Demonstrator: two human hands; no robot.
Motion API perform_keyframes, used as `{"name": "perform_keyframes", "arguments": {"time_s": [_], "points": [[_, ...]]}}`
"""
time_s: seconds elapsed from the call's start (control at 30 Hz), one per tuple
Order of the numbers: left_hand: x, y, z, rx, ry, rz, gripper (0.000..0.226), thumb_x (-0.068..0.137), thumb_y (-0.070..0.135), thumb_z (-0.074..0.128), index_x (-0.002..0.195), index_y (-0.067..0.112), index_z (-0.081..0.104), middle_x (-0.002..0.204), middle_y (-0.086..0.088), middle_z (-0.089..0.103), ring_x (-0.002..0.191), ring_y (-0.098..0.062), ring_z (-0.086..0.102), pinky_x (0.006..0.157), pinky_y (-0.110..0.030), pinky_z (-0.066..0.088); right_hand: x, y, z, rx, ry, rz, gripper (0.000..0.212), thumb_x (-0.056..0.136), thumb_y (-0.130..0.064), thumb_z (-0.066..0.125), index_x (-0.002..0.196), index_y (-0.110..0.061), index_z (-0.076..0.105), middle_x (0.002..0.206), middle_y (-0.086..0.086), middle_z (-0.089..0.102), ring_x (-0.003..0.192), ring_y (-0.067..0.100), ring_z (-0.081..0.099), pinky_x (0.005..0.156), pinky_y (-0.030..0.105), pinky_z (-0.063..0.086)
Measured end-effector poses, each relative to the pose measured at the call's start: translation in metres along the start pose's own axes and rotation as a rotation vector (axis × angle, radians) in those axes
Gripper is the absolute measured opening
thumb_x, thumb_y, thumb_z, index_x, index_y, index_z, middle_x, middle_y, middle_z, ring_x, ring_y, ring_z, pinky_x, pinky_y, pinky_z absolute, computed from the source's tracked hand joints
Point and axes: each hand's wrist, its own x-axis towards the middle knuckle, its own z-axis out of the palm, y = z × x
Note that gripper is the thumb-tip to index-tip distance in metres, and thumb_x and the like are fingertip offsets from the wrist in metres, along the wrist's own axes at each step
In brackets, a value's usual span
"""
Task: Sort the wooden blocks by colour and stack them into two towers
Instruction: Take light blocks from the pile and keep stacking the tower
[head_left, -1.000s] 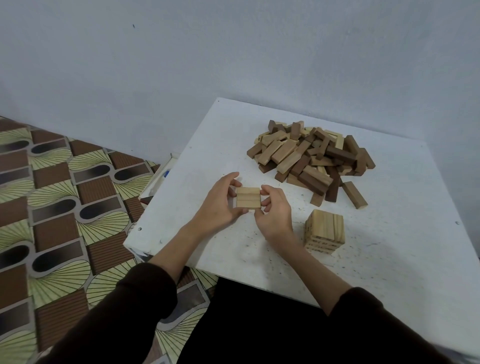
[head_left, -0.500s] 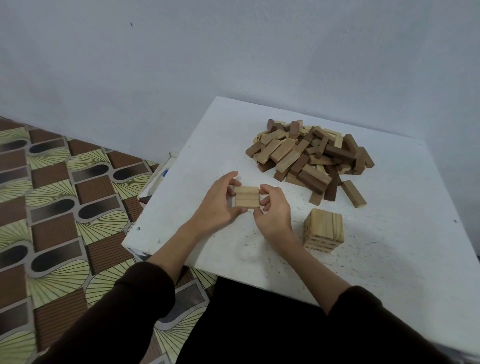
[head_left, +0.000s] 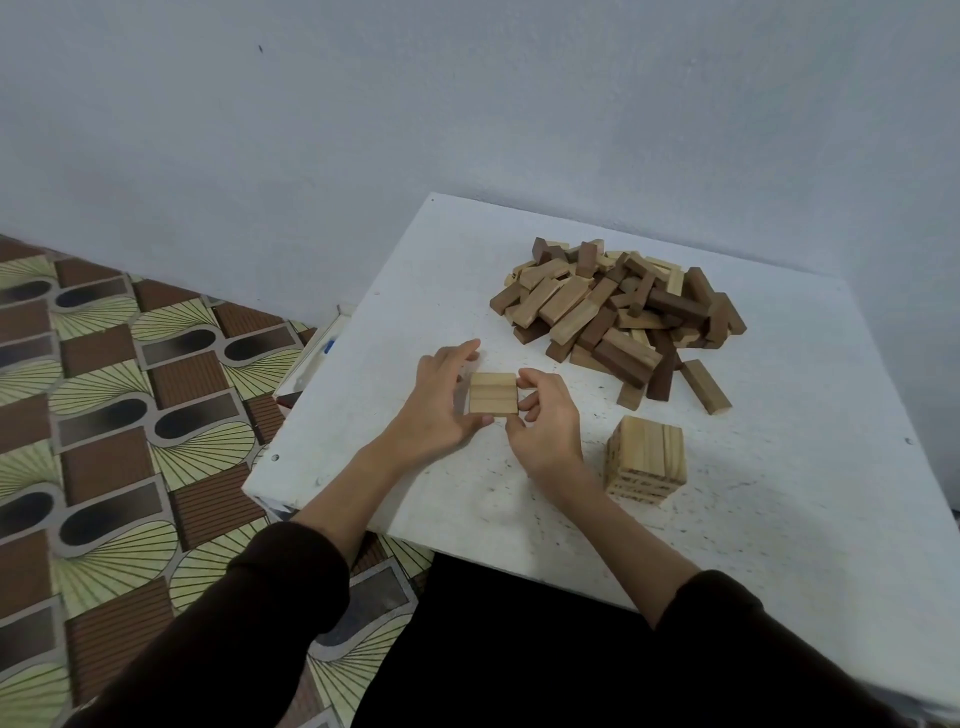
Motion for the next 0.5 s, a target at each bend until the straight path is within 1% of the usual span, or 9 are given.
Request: {"name": "perform_keyframes", "arguments": {"time_s": [0.07,0.1,0.17,0.3,0.4,0.47,0.5], "points": [[0.0016,0.0017,-0.0001,0.03,-0.013,0.033,0.081,0.078,0.019,0.076,0.145,0.013,0.03,0.139,-0.001,0.037,0.12,-0.014,0.029,0.099,-0.024,0.03,-0.0002,-0.0001,-0.0001,0.007,-0.002,0.001,0.049,0.081,0.007,0.059,0.127,-0.009,0.049,0.115,0.003,0.05,0.078,0.001,0.045,0.068,0.002,0.039],[0.0026,0.0021,-0.0002,0.037,-0.028,0.041,0.081,0.078,0.018,0.076,0.145,0.013,0.03,0.142,-0.003,0.037,0.123,-0.015,0.028,0.101,-0.026,0.028,-0.0003,-0.0004,-0.0003,0.012,-0.005,0.002,0.049,0.081,0.007,0.059,0.127,-0.009,0.049,0.116,0.002,0.049,0.079,0.001,0.045,0.068,0.002,0.039],[0.0041,0.0015,-0.0005,0.04,-0.057,0.045,0.083,0.078,0.016,0.076,0.146,0.013,0.029,0.143,-0.003,0.04,0.128,-0.015,0.029,0.104,-0.026,0.025,-0.0006,-0.0007,-0.0007,0.02,-0.008,0.008,0.05,0.082,0.007,0.058,0.128,-0.009,0.048,0.116,0.002,0.049,0.08,0.001,0.045,0.069,0.002,0.039],[0.0047,-0.0002,0.0002,0.034,-0.056,0.029,0.085,0.077,0.016,0.077,0.146,0.017,0.028,0.129,0.004,0.05,0.121,-0.012,0.039,0.105,-0.031,0.031,-0.0012,-0.0015,-0.0016,0.022,-0.009,-0.001,0.05,0.081,0.008,0.059,0.128,-0.007,0.048,0.117,0.003,0.049,0.08,0.002,0.045,0.069,0.002,0.039],[0.0051,-0.0002,0.0007,0.021,-0.068,-0.001,0.084,0.078,0.017,0.076,0.146,0.021,0.028,0.121,0.012,0.049,0.115,-0.007,0.04,0.103,-0.031,0.032,-0.0019,-0.0024,-0.0021,0.033,-0.013,-0.004,0.05,0.081,0.008,0.059,0.128,-0.006,0.048,0.117,0.004,0.048,0.08,0.002,0.045,0.068,0.001,0.038],[0.0047,0.0006,0.0001,0.0,-0.074,-0.017,0.083,0.078,0.018,0.076,0.146,0.022,0.028,0.12,0.011,0.049,0.114,-0.007,0.041,0.101,-0.026,0.032,-0.0024,-0.0025,-0.0027,0.032,-0.018,-0.007,0.05,0.082,0.007,0.059,0.128,-0.006,0.048,0.117,0.004,0.048,0.08,0.002,0.045,0.068,0.002,0.038],[0.0045,0.001,-0.0004,-0.014,-0.076,-0.026,0.083,0.078,0.019,0.076,0.146,0.022,0.028,0.12,0.01,0.049,0.114,-0.007,0.042,0.099,-0.021,0.032,-0.0021,-0.0023,-0.0028,0.026,-0.023,-0.005,0.051,0.082,0.007,0.059,0.129,-0.007,0.047,0.118,0.004,0.047,0.08,0.002,0.045,0.068,0.002,0.038]]}}
